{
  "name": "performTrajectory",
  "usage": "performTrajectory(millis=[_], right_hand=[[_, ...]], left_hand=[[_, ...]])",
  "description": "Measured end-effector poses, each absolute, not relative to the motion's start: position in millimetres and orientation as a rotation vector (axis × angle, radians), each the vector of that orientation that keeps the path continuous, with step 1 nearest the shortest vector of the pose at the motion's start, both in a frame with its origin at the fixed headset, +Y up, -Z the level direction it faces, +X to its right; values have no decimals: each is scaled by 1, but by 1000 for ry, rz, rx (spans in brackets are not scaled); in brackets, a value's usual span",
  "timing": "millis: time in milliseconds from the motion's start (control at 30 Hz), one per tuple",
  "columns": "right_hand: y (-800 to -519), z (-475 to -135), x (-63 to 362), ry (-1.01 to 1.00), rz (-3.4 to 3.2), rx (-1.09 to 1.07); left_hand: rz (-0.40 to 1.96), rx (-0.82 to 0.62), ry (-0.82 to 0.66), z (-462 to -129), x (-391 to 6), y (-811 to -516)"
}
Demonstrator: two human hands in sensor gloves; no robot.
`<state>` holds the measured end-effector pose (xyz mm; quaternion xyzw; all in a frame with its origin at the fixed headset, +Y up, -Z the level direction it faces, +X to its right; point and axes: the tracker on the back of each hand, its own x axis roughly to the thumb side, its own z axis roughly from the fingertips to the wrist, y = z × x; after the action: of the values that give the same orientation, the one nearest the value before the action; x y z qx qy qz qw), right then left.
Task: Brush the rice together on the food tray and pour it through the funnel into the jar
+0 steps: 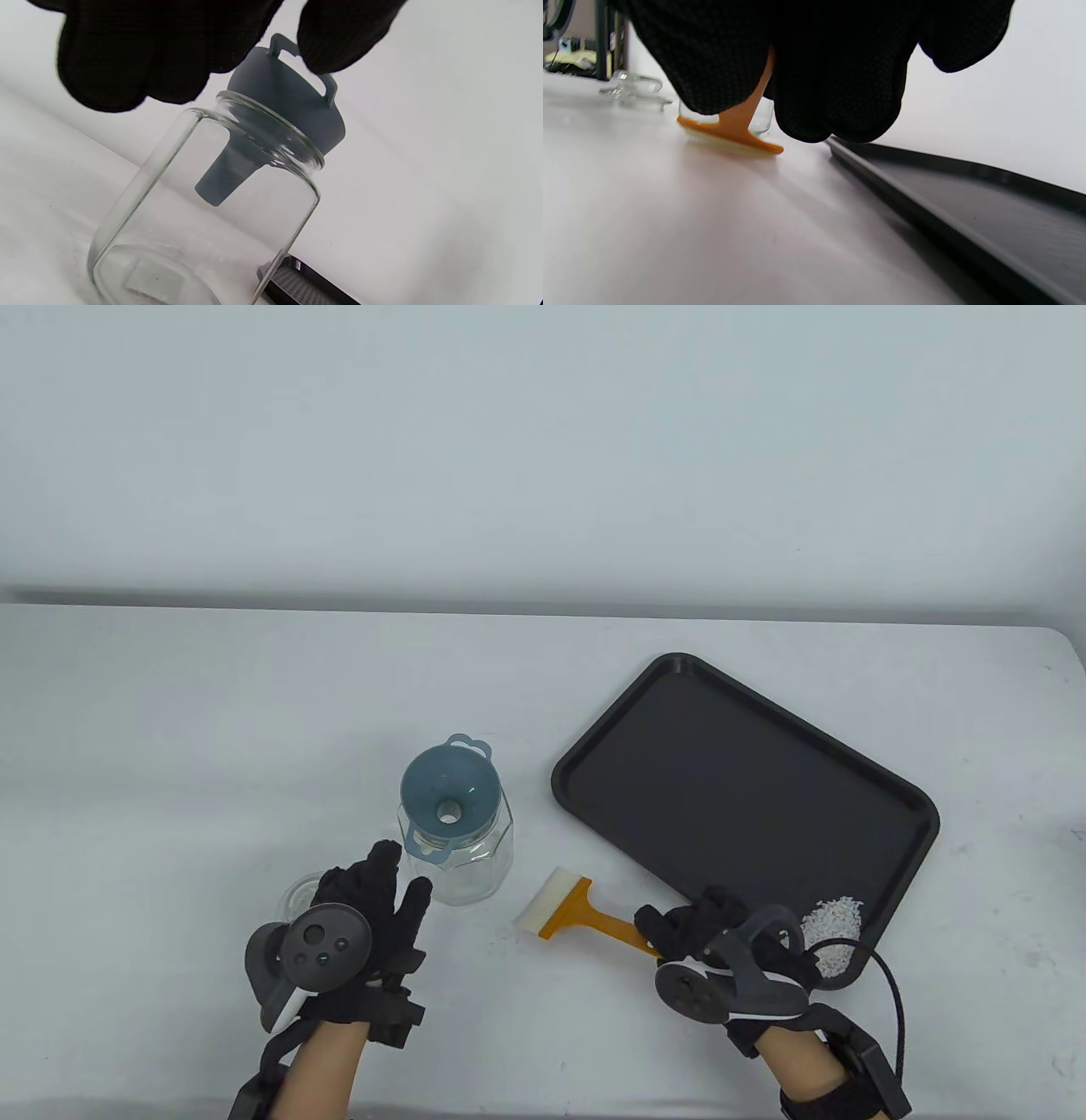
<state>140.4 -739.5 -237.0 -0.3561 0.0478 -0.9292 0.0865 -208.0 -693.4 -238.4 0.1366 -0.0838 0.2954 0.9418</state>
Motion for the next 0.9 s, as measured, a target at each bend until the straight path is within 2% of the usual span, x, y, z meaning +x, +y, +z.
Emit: performTrajectory(millis=[200, 367, 467, 767, 900], right_hand=[[-758, -233, 125, 173, -2618, -1107], [-770, -231, 118, 93, -2565, -1127], [-770, -231, 117, 111, -2561, -1129], [-766, -235, 119, -25, -2601, -1116], [-742, -243, 134, 144, -2752, -965]], left_hand=[[598, 276, -173, -238, -208, -694], [597, 276, -172, -239, -208, -694], [597, 275, -172, -239, -207, -694], [597, 272, -172, -238, -207, -694], [597, 271, -171, -238, -207, -694]])
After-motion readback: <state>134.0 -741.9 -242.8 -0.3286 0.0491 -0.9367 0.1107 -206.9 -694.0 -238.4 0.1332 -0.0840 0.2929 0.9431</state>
